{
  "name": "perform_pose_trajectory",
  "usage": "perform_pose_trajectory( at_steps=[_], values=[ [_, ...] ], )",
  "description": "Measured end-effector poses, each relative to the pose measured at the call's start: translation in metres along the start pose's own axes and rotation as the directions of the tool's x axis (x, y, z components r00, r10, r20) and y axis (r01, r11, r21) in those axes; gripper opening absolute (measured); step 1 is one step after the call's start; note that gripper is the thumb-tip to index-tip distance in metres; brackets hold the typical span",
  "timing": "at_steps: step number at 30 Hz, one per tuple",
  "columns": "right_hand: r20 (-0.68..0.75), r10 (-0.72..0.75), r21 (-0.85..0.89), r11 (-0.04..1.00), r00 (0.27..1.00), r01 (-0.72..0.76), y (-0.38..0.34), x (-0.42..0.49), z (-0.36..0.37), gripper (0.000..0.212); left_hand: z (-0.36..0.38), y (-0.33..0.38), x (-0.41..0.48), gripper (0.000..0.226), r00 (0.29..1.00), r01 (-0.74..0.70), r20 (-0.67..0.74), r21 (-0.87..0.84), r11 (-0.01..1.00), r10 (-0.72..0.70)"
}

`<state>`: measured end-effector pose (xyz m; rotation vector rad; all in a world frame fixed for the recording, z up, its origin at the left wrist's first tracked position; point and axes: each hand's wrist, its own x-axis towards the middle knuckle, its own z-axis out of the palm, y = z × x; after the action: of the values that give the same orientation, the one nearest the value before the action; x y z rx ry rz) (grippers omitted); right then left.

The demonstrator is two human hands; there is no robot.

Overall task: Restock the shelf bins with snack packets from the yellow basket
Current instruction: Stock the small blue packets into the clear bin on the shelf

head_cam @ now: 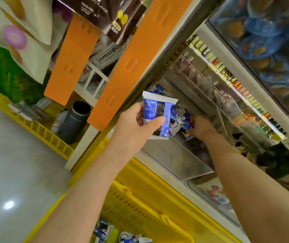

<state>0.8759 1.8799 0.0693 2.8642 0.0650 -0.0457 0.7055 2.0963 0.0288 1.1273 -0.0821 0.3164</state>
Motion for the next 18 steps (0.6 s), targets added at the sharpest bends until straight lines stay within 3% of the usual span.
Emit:
perform_pose_trajectory(
  at_steps=[6, 10, 12, 14, 16, 18],
  values=[
    [-0.026, -0.045, -0.078, 0.996, 0.999, 0.043, 0.001, 0.008, 0.001, 0.032, -0.003, 0.000, 0.001, 0.022, 1.000, 0.007, 0.008, -0.006, 1.000, -0.007],
    [-0.066, 0.004, -0.016, 1.000, 0.998, -0.005, -0.003, -0.003, -0.007, 0.034, 0.004, 0.002, -0.002, 0.025, 0.999, 0.024, 0.026, 0.018, 1.000, -0.025],
    [-0.143, -0.003, 0.136, 0.990, 0.990, 0.022, -0.009, -0.019, -0.018, 0.034, 0.008, 0.001, -0.005, 0.025, 0.997, 0.066, 0.029, 0.005, 0.998, -0.066],
    [-0.287, -0.033, 0.359, 0.923, 0.957, 0.140, -0.019, -0.046, -0.029, 0.028, 0.012, -0.001, -0.009, 0.020, 0.992, 0.116, 0.041, 0.034, 0.993, -0.118],
    [-0.356, -0.043, 0.559, 0.791, 0.934, 0.249, -0.027, -0.081, -0.039, 0.021, 0.016, -0.002, -0.014, 0.016, 0.987, 0.146, 0.061, 0.069, 0.987, -0.150],
    [-0.279, -0.085, 0.743, 0.611, 0.956, 0.271, -0.034, -0.118, -0.044, 0.027, 0.022, -0.002, -0.020, 0.019, 0.981, 0.158, 0.098, 0.106, 0.982, -0.168]
  ],
)
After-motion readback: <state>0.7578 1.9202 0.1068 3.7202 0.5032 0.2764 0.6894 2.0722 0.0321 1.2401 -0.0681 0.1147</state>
